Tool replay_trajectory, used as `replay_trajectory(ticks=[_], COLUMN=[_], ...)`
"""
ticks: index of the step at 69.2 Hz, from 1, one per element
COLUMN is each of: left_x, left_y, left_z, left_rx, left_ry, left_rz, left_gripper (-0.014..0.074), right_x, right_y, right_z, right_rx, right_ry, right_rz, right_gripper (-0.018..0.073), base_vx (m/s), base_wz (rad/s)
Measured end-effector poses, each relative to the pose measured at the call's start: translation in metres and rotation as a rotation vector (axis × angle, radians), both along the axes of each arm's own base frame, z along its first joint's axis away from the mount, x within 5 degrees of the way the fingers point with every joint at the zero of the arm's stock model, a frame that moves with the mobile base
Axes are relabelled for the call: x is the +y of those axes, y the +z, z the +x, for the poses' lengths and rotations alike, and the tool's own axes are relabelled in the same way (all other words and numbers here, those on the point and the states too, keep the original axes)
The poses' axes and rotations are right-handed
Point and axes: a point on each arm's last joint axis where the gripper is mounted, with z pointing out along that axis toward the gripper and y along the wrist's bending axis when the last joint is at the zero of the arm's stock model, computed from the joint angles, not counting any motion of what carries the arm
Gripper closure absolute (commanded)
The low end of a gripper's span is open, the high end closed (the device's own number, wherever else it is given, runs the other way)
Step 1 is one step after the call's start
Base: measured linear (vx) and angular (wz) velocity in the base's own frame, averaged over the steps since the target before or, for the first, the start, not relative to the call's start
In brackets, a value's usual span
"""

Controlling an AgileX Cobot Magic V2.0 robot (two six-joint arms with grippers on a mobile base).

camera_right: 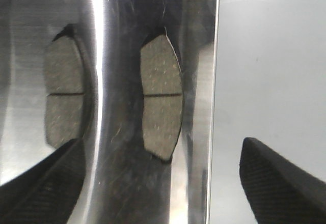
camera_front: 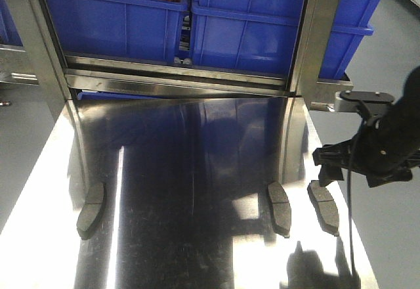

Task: Move and align brake pads A on conveyor
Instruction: 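Move the right gripper down over the outermost pad on its side, then close the right gripper on the brake pad and lift it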

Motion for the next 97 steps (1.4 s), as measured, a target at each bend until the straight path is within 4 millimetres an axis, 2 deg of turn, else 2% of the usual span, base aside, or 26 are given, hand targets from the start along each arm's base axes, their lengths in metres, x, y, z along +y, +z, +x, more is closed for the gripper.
replay_trajectory(ticks=[13, 28, 39, 55, 97], left_x=[0.000, 0.000, 0.000, 0.000, 0.000], left_y=[0.000, 0.000, 0.000, 0.000, 0.000], left_z=[0.000, 0.000, 0.000, 0.000, 0.000], left_rx=[0.000, 0.000, 0.000, 0.000, 0.000], left_ry=[0.000, 0.000, 0.000, 0.000, 0.000], left_rz=[0.000, 0.000, 0.000, 0.000, 0.000], left_gripper=[0.0435, 0.0435, 0.0435, 0.0435, 0.0434], right_x=[0.008, 0.015, 0.016, 0.016, 0.016], right_y=[-0.028, -0.056, -0.069, -0.076, -0.077], right_z=[0.023, 0.032, 0.036, 0.038, 0.039], right_rx=[0.084, 0.143, 0.155, 0.167, 0.159], right_ry=[0.028, 0.049, 0.047, 0.047, 0.047], right_rz=[-0.020, -0.044, -0.048, -0.050, -0.049], right_gripper=[-0.0028, -0.0024, -0.0010, 0.0026, 0.0068], base_vx=[0.00, 0.00, 0.00, 0.00, 0.00], base_wz=[0.00, 0.00, 0.00, 0.00, 0.00])
